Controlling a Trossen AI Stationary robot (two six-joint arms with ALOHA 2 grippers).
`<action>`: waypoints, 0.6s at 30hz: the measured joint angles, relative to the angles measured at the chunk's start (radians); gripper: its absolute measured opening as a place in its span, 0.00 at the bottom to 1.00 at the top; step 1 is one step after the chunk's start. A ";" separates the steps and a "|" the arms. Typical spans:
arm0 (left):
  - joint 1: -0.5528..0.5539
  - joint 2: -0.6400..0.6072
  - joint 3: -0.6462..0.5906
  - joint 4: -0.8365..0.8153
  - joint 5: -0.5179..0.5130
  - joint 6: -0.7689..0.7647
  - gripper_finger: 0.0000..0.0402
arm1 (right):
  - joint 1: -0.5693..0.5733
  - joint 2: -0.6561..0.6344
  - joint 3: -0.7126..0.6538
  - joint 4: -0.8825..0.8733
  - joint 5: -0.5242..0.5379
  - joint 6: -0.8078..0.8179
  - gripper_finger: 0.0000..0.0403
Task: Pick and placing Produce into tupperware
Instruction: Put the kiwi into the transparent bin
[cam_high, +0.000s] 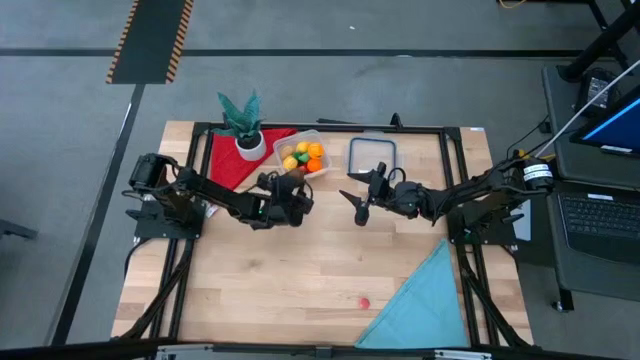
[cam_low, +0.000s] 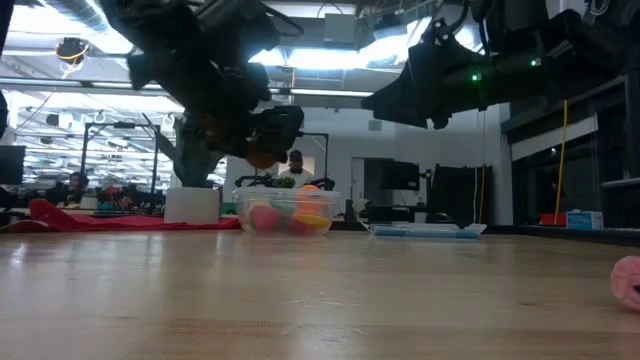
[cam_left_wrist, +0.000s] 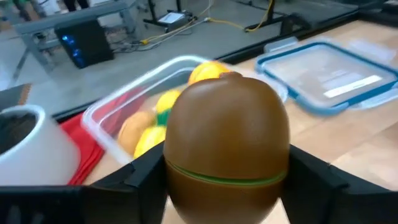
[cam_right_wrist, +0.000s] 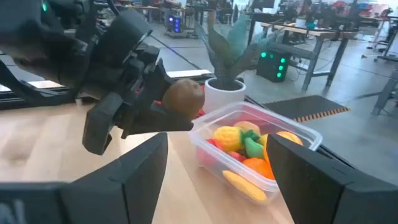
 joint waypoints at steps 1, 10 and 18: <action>0.010 0.000 0.000 0.028 0.005 0.032 0.58 | -0.003 0.000 0.000 -0.002 0.000 0.000 0.68; 0.136 0.000 0.000 0.232 0.116 0.285 0.58 | -0.023 0.000 0.000 -0.007 0.001 -0.001 0.68; 0.225 0.000 0.000 0.348 0.187 0.438 0.58 | -0.032 0.000 0.000 -0.014 0.001 -0.026 0.68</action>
